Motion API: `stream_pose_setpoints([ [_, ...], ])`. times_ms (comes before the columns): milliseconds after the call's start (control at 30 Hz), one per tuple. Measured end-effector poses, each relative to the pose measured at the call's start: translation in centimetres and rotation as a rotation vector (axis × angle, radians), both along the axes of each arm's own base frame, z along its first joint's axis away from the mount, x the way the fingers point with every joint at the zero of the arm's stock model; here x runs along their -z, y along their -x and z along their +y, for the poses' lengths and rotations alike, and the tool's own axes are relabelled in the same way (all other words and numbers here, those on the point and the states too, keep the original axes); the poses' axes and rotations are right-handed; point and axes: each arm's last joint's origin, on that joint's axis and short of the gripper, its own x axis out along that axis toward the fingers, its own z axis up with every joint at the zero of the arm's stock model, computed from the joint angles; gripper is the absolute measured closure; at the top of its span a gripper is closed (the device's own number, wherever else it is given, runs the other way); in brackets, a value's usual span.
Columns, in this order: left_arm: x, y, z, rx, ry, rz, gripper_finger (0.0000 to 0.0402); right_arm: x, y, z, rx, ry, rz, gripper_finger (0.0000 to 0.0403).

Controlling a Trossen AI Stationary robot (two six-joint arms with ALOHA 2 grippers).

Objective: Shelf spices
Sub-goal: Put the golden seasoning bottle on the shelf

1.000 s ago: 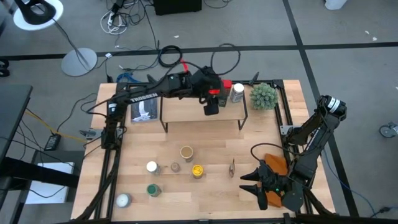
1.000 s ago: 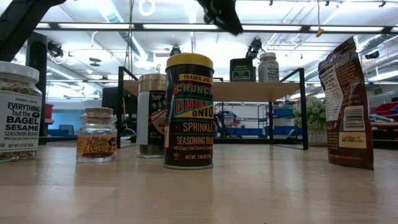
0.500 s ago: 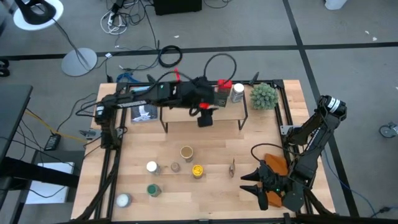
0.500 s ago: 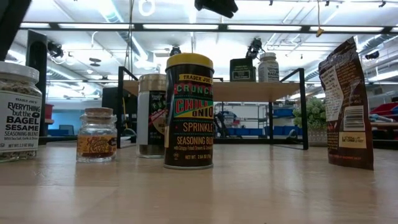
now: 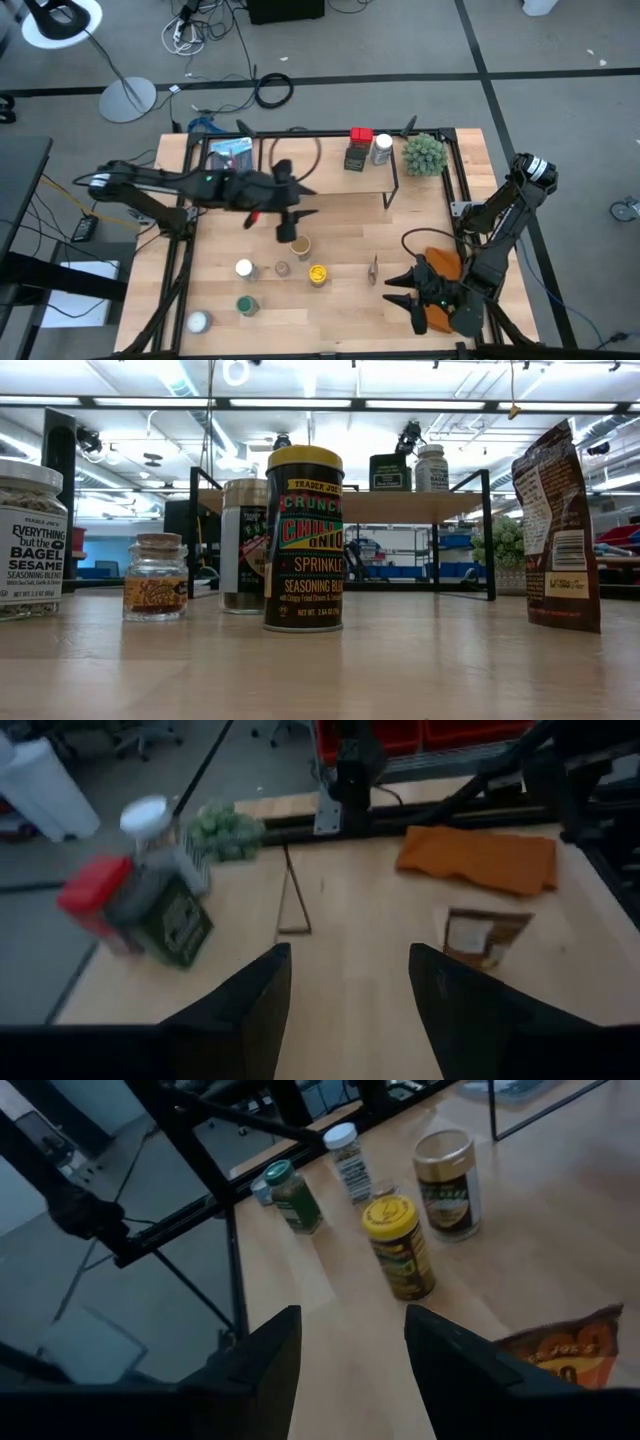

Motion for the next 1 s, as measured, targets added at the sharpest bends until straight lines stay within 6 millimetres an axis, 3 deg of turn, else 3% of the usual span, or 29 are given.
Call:
stream_pose_setpoints([
  [233,2.5,4.4,-1.9,-0.034,0.045,-0.001,0.0193,0.0,-2.2,-1.9,0.081,0.055,0.004,0.0222],
  [500,5.8,8.5,-2.8,-0.075,0.127,0.011,0.0193,0.0,-5.8,-5.4,0.164,0.086,0.051,0.0224],
  [733,8.0,10.7,-2.8,-0.109,0.176,0.015,0.0193,-1.5,-9.5,-8.6,0.063,0.103,-0.013,0.0225],
  [1000,9.3,11.2,-2.6,-0.176,0.143,-0.011,0.0193,-2.1,-11.3,-11.4,-0.02,0.259,-0.019,0.0237],
])
